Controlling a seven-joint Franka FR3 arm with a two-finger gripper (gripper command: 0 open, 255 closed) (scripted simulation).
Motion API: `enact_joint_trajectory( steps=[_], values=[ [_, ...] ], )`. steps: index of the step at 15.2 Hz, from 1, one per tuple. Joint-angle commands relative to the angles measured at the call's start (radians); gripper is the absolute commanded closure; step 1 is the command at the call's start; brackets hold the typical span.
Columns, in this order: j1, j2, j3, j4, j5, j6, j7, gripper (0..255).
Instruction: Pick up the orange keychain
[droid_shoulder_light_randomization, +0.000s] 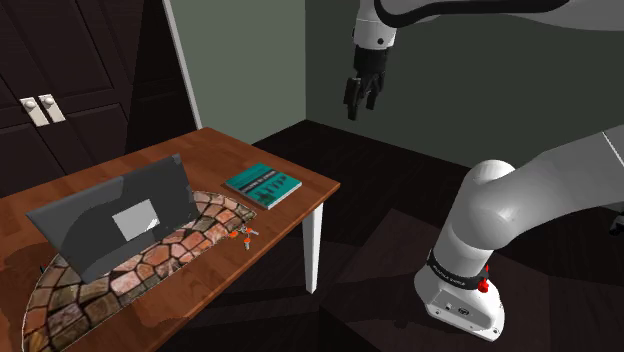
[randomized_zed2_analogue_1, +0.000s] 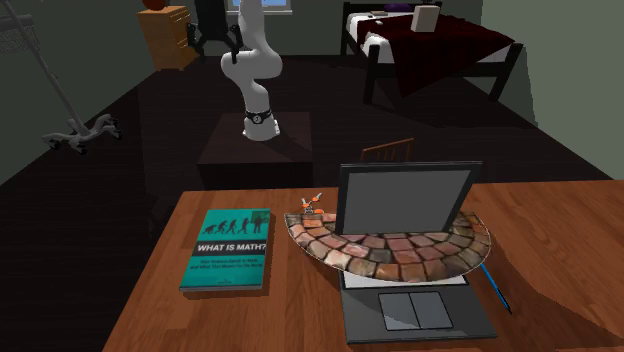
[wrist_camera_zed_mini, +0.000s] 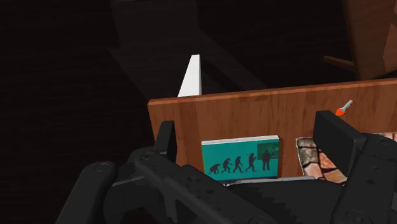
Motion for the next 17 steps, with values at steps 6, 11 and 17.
enact_joint_trajectory(
  steps=[6,11,17],
  values=[
    [0.035,0.102,0.023,-0.054,0.028,0.152,0.011,0],
    [0.07,0.231,0.048,-0.078,0.055,0.301,0.017,0],
    [0.111,0.413,0.08,-0.066,0.083,0.469,0.021,0]
  ],
)
